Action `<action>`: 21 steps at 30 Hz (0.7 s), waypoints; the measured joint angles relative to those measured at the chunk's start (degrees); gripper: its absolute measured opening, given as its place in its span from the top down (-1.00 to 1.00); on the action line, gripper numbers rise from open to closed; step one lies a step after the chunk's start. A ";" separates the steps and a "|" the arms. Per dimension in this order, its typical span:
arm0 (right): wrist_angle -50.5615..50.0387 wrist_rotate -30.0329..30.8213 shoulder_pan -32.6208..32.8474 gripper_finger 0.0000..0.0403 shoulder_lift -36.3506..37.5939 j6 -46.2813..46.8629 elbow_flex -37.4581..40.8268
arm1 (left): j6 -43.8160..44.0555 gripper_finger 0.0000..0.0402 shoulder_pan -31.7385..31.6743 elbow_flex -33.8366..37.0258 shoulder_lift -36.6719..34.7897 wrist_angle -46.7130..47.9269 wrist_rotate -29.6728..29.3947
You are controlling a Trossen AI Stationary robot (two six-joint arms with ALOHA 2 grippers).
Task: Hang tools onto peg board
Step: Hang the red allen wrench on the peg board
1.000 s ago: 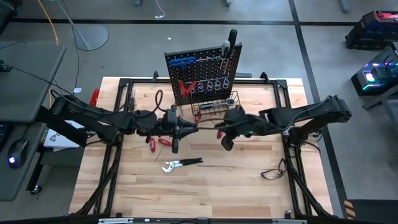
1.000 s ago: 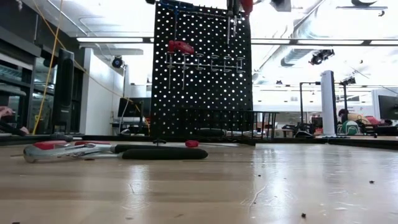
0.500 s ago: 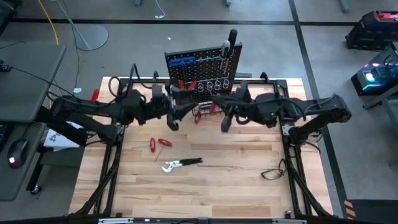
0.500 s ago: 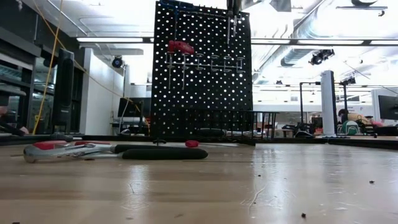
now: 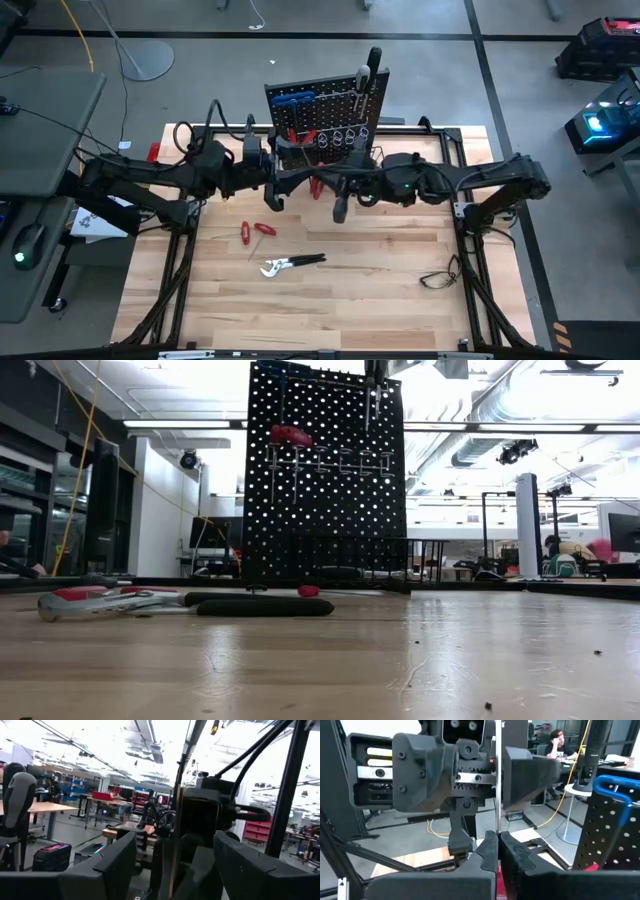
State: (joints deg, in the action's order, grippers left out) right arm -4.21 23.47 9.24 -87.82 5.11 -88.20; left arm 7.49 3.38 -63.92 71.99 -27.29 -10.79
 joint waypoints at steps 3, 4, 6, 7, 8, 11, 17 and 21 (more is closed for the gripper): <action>0.25 -0.11 -0.55 1.00 -0.01 0.39 0.00 | -1.50 -0.18 0.00 0.00 0.00 -0.04 -0.02; 0.27 -0.09 -0.74 1.00 0.01 0.39 0.00 | -1.63 -0.15 0.00 0.00 0.00 -0.04 -0.02; 0.23 -0.17 -1.13 1.00 0.01 0.41 0.00 | -1.65 -0.08 0.00 0.00 0.00 -0.04 0.13; 0.20 -0.54 -1.38 1.00 -0.01 0.41 0.00 | -1.70 -0.03 0.00 0.00 0.00 0.03 0.20; 0.26 -1.24 -1.63 1.00 -0.06 0.56 0.00 | -1.75 0.03 -0.02 0.00 0.00 0.12 0.22; 0.34 -2.83 -2.33 1.00 -0.45 2.00 0.00 | -1.78 0.27 -0.04 0.00 0.00 0.22 0.18; 1.37 -3.37 -2.50 1.00 -1.59 2.37 0.02 | -1.77 0.88 -0.88 0.00 0.00 0.41 0.15; 1.96 -3.08 -2.52 1.00 -1.61 2.37 0.02 | -1.67 0.97 -1.60 0.01 0.00 0.96 -0.04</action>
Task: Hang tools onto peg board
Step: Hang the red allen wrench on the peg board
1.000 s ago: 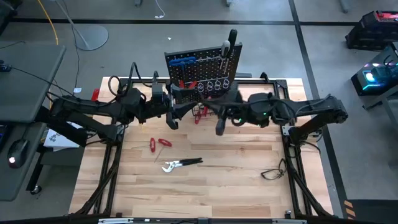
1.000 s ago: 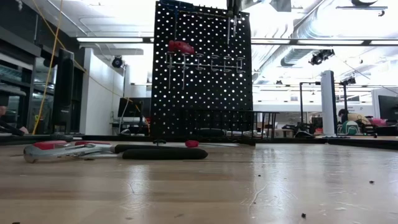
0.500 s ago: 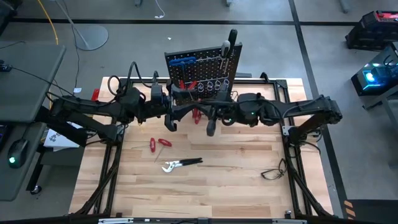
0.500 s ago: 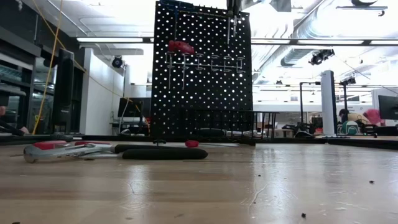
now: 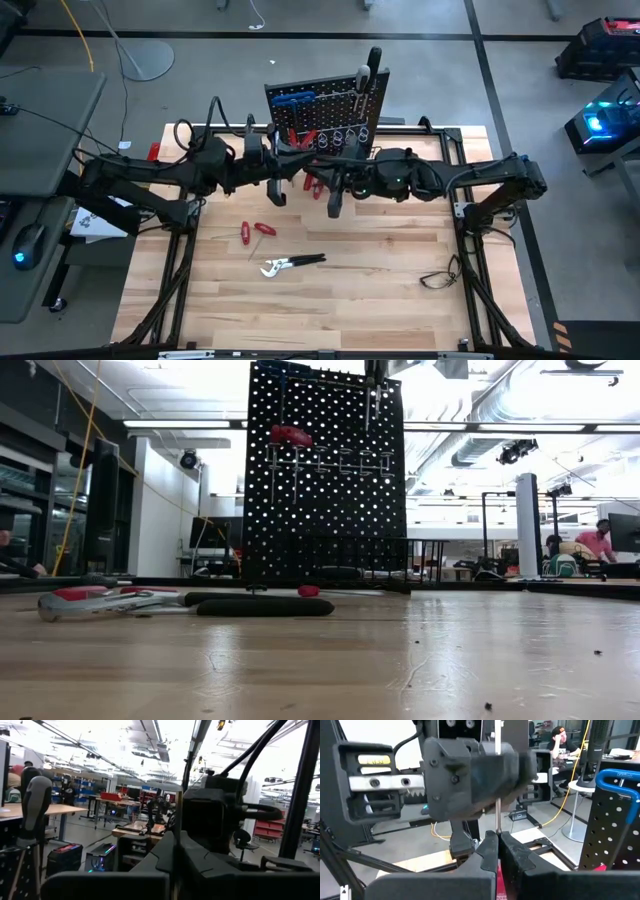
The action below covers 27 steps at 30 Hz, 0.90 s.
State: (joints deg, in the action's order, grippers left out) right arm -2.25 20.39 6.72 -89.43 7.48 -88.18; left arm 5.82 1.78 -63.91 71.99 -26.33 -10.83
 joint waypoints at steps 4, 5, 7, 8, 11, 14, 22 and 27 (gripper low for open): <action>-0.10 0.04 0.02 1.00 0.04 -0.26 -0.41 | 1.23 1.00 -0.08 0.01 0.00 1.50 0.03; -0.29 0.09 0.02 1.00 0.04 -0.31 -0.75 | 1.62 1.00 -0.16 -0.01 0.00 1.99 0.04; -0.73 0.11 0.02 0.97 0.07 -0.44 -1.39 | 2.72 1.00 -0.38 -0.01 0.00 2.66 0.09; -1.28 0.10 0.02 0.93 0.07 -0.49 -1.82 | 3.12 1.00 -0.51 0.00 0.00 2.78 0.18; -3.43 0.13 0.02 0.74 0.07 -0.93 -3.07 | 4.38 1.00 -1.27 0.01 0.00 2.89 0.21; -5.48 0.66 0.00 0.48 0.11 -0.93 -4.40 | 5.11 1.00 -2.01 0.01 -0.04 2.79 1.47; -8.36 4.09 0.44 0.03 1.10 -1.53 -4.97 | 5.55 1.00 -3.79 0.04 -1.31 5.69 1.75; -12.42 5.21 0.45 0.00 2.13 -1.54 -4.96 | 5.55 1.00 -5.29 0.01 -2.82 9.20 1.68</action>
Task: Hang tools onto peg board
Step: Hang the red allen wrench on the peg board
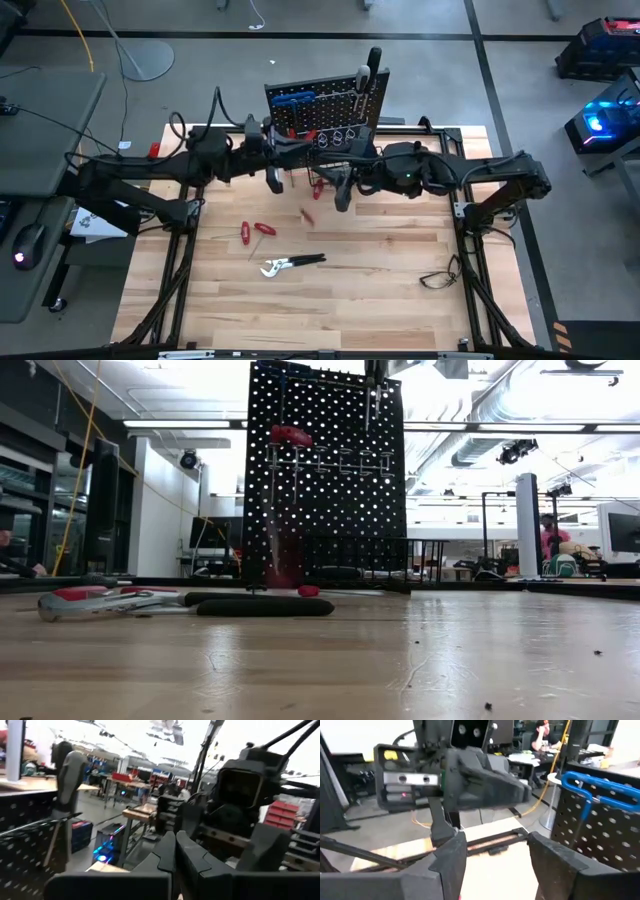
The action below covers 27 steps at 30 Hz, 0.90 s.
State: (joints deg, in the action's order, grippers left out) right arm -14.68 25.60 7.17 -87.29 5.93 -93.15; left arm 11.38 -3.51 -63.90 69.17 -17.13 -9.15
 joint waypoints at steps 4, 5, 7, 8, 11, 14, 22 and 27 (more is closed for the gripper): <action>-3.00 0.40 0.03 0.00 0.38 0.84 0.00 | 0.00 1.00 -0.42 0.00 -0.55 3.68 1.02; -3.96 0.43 0.21 0.00 0.40 1.43 -0.01 | 0.20 1.00 -0.42 0.00 -0.57 5.03 1.36; -5.91 0.42 0.38 0.00 0.40 1.57 0.00 | 0.55 1.00 -0.29 0.00 -0.53 8.19 1.48; -6.40 0.42 0.45 0.00 0.40 1.57 0.00 | 0.56 1.00 -0.12 0.02 -0.48 9.55 1.49; -8.04 0.39 0.74 0.00 0.40 2.69 0.00 | 0.64 1.00 0.32 0.02 -0.53 12.22 1.57; -11.01 -0.37 0.75 0.00 0.40 5.09 0.00 | 1.55 1.00 0.73 0.02 -0.55 16.05 1.57; -27.30 -9.45 1.27 0.00 0.40 14.35 1.43 | 9.30 1.00 5.49 6.20 -0.50 28.71 8.23; -33.13 -14.61 4.16 0.00 0.40 19.68 6.52 | 18.64 1.00 10.41 14.42 0.89 26.30 12.15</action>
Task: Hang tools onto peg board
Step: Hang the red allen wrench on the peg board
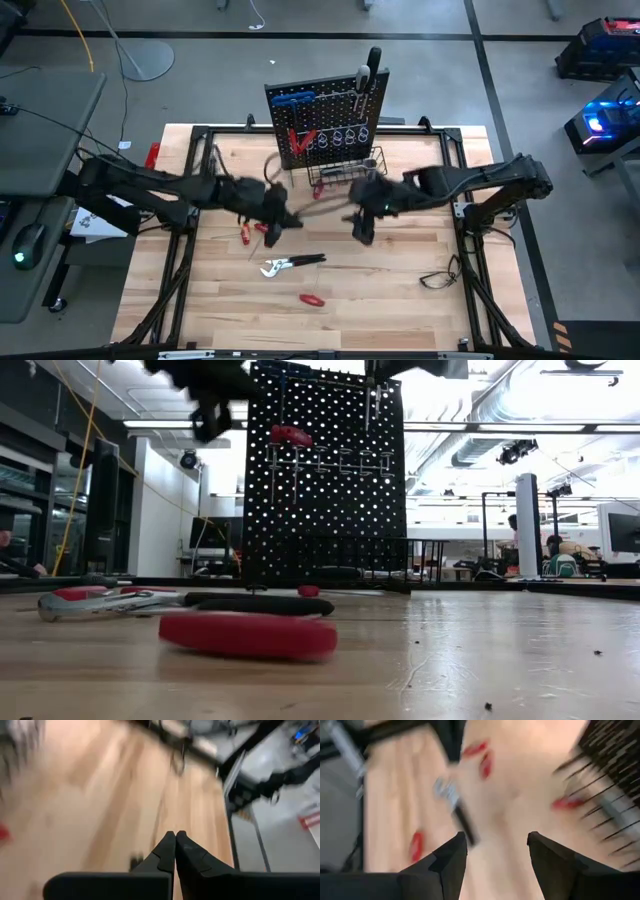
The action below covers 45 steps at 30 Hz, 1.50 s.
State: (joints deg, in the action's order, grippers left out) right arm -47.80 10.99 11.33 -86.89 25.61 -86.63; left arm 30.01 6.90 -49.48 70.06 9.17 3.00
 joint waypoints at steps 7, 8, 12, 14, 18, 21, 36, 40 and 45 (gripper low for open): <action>17.00 -16.80 7.02 0.02 -2.43 1.36 13.87 | -0.08 1.00 7.43 2.00 3.68 6.50 -0.37; 19.70 -18.35 8.01 0.03 -3.85 -0.53 15.14 | -0.09 1.00 8.33 2.00 3.80 7.60 -0.52; 25.52 -19.96 11.41 0.05 -11.77 -15.07 14.67 | -0.15 1.00 11.08 1.97 4.28 7.76 -0.80; 26.13 -19.49 12.40 0.05 -16.58 -23.48 11.56 | 0.16 1.00 12.20 1.97 4.40 7.52 -2.41; 24.32 -18.03 12.57 0.06 -25.96 -35.52 3.68 | 3.46 1.00 13.64 1.97 4.49 8.14 -6.38; 20.89 -16.35 11.77 0.06 -31.89 -41.82 -2.78 | 7.26 1.00 13.85 1.95 4.42 8.06 -7.95; 17.43 -24.79 8.93 0.38 -42.45 -61.00 -9.18 | 18.16 1.00 13.90 1.95 4.42 7.19 -17.42; 14.52 -24.99 8.12 0.46 -42.34 -61.74 -8.94 | 20.51 1.00 13.96 1.95 4.42 6.67 -18.77; 9.20 -24.75 7.67 0.48 -39.79 -61.37 -8.90 | 20.79 1.00 13.99 1.93 4.42 5.39 -19.20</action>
State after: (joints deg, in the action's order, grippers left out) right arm -38.60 -13.76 19.00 -126.68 -35.76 -95.53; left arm 50.81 20.88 -47.55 74.48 14.56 -16.20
